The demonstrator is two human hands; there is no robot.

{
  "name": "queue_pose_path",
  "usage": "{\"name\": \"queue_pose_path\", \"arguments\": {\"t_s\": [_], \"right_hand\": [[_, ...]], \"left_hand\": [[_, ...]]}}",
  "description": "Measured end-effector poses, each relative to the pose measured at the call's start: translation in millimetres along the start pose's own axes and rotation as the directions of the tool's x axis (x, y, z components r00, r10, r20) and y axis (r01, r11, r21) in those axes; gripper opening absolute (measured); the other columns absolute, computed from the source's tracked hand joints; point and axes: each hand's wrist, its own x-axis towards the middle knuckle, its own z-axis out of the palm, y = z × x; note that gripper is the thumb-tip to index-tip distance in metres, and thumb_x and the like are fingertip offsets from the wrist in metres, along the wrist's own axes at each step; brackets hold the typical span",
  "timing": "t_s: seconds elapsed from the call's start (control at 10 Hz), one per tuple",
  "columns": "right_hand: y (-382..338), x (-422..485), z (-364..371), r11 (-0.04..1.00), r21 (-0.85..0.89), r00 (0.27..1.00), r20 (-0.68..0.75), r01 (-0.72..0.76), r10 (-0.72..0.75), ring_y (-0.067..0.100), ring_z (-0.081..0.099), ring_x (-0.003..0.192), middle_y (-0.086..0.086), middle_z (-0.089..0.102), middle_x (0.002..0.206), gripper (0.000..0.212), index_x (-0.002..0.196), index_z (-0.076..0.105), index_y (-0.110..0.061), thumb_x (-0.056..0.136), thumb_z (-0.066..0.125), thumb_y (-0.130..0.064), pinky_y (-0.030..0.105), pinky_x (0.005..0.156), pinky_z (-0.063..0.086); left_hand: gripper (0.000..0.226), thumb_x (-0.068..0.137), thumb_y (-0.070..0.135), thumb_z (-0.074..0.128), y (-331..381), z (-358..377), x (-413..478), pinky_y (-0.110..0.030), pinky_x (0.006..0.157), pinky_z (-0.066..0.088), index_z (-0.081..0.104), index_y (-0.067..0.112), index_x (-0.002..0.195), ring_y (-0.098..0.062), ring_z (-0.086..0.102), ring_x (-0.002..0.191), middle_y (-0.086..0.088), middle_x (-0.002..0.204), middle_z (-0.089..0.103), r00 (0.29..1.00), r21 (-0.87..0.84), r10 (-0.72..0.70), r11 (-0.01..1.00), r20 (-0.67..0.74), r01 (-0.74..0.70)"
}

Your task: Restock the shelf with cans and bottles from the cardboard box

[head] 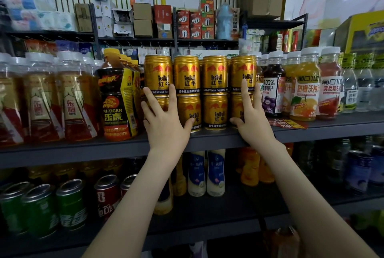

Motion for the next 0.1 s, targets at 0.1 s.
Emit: {"name": "queue_pose_path", "arguments": {"t_s": [0.1], "right_hand": [[-1.8,-1.3,-1.0,1.000,-0.012,1.000,-0.021,-0.013,0.013,0.037,-0.008,0.146,0.006,-0.020,0.159,0.096,0.149,-0.013,-0.040,0.092,0.062,-0.019,0.056,0.115,0.014]], "left_hand": [[0.094,0.088,0.059,0.052,1.6,-0.9,0.3,-0.053,0.112,0.025,-0.013,0.032,0.150,-0.048,-0.003,0.142,-0.022,0.152,-0.027,1.000,0.029,-0.006,1.000,-0.013,0.006]]}}
